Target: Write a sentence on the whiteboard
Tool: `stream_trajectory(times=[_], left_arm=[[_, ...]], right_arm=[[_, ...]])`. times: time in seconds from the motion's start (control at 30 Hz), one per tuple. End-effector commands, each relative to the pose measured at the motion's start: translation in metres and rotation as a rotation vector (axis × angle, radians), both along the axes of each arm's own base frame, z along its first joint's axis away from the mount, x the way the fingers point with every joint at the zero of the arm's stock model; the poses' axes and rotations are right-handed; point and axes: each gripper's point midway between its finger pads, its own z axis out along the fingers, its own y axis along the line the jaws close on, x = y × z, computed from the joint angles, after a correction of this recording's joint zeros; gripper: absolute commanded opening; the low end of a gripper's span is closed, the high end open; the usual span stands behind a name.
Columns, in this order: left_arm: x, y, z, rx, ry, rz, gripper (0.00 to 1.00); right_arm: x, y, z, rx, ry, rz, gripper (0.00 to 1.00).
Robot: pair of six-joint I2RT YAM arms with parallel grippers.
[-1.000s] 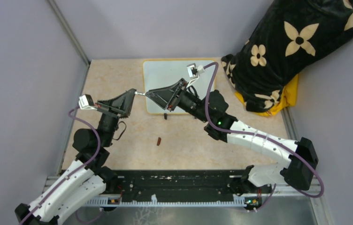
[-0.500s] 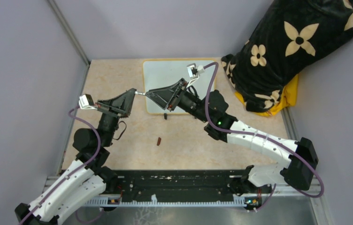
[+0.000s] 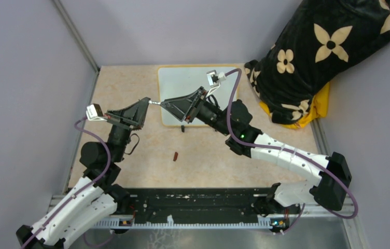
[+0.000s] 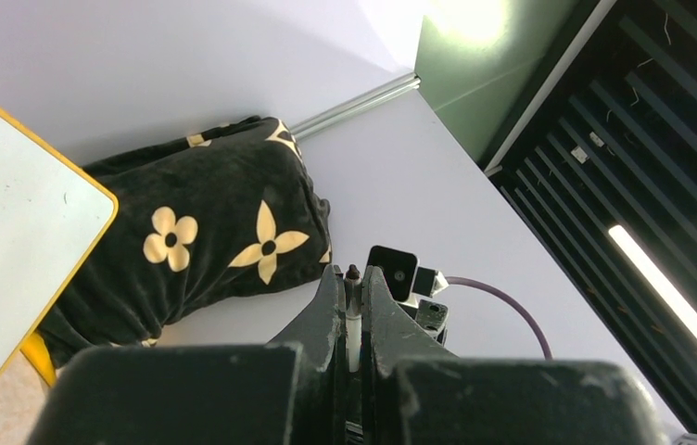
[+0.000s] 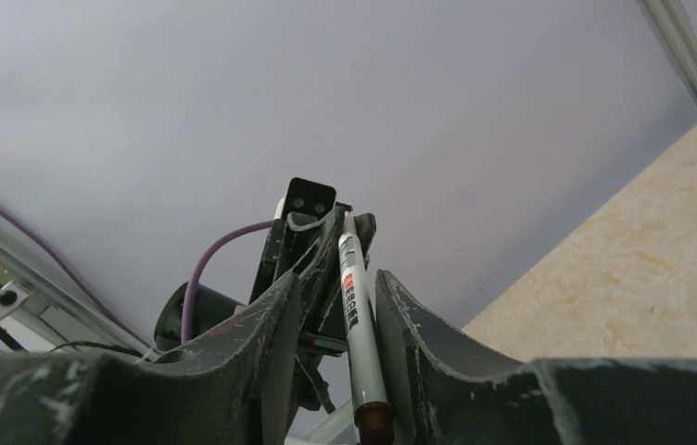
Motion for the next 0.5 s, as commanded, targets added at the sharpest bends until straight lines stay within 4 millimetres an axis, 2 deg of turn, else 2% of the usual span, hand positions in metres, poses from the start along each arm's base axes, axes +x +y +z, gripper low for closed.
stream_trajectory(times=[0.0, 0.13, 0.3, 0.47], left_arm=[[-0.0028, 0.0053, 0.0117, -0.025, -0.017, 0.012, 0.0], [-0.0025, 0.0071, 0.0116, -0.035, -0.014, 0.017, 0.0], [-0.0024, 0.0084, 0.0131, -0.039, -0.017, 0.023, 0.0], [-0.0015, 0.0077, 0.0115, -0.038, -0.013, 0.022, 0.0]], right_arm=[[-0.0058, -0.0036, 0.0229, 0.068, -0.028, 0.008, 0.33], [-0.0073, -0.0019, 0.0267, 0.083, -0.033, 0.021, 0.22], [-0.0069, 0.0, 0.0251, 0.081, -0.029, 0.026, 0.22], [-0.0078, 0.0005, 0.0261, 0.084, -0.033, 0.032, 0.17]])
